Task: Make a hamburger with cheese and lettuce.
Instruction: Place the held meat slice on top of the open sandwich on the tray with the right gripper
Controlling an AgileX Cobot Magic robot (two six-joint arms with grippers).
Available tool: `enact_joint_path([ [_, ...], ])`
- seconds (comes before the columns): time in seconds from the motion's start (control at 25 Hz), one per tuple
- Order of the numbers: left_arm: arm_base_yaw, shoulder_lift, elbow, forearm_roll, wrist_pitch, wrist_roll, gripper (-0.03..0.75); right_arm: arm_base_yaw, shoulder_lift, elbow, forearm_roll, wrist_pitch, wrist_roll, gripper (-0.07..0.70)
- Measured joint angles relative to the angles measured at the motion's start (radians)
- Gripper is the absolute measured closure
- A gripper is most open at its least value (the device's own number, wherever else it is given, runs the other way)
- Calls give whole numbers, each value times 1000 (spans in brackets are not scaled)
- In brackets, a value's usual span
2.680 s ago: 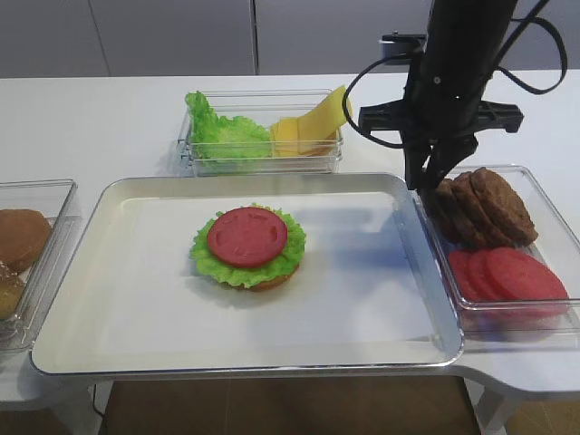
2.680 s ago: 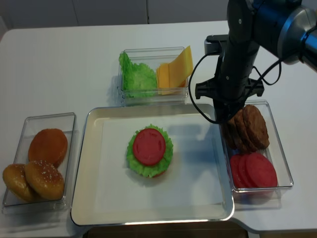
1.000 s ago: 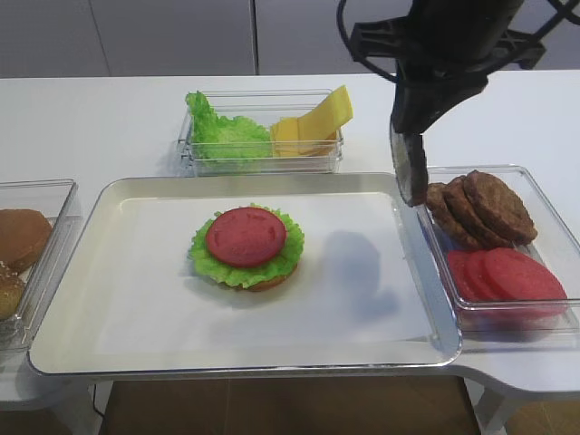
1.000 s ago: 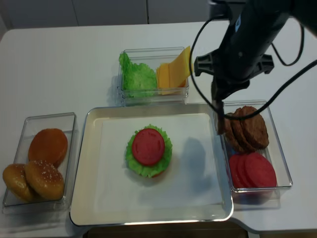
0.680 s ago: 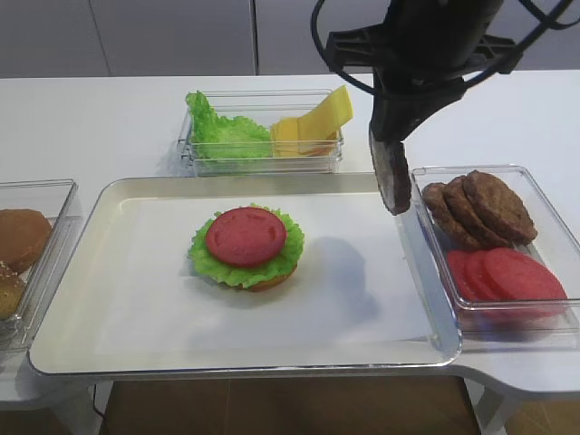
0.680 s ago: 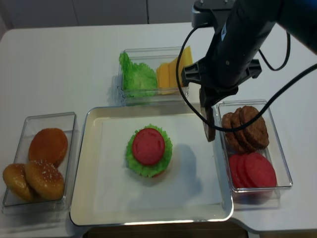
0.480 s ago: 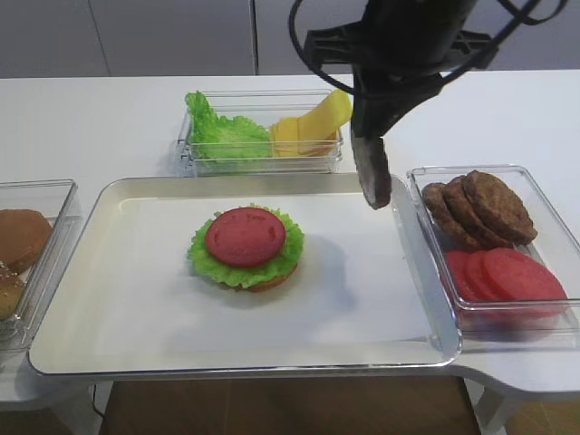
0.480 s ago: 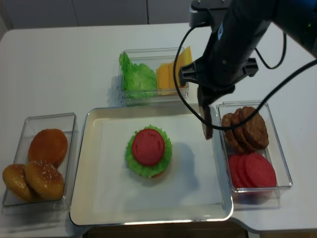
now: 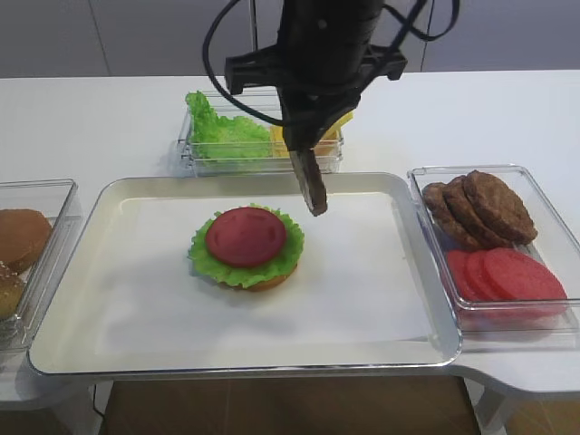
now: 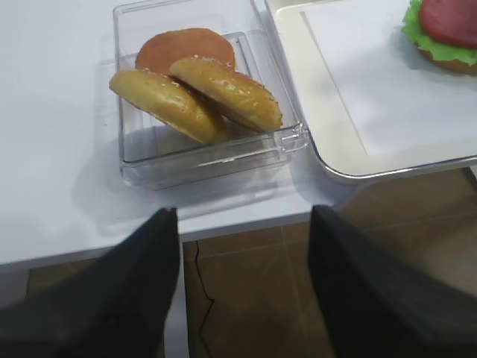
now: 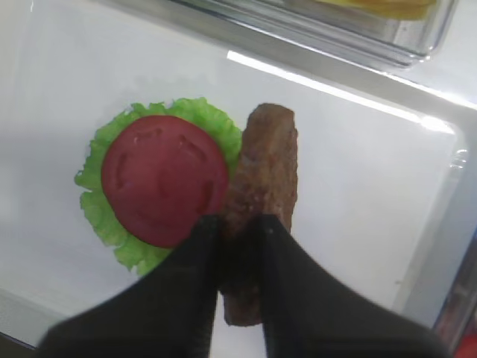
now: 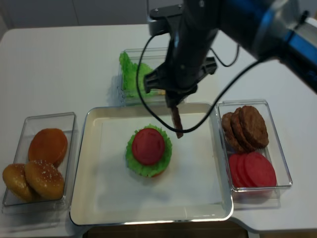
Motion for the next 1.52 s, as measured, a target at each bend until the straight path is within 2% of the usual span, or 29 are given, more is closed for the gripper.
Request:
enact_joint_path([
  [0.4,0,0,0,0,0,0,302,58,46,-44,-25,-2,31,493],
  [1.2,0,0,0,0,0,0,302,88,63,-54,-19,0,56,493],
  [1.52,0,0,0,0,0,0,302,88,65,-54,-51,0,64,493],
])
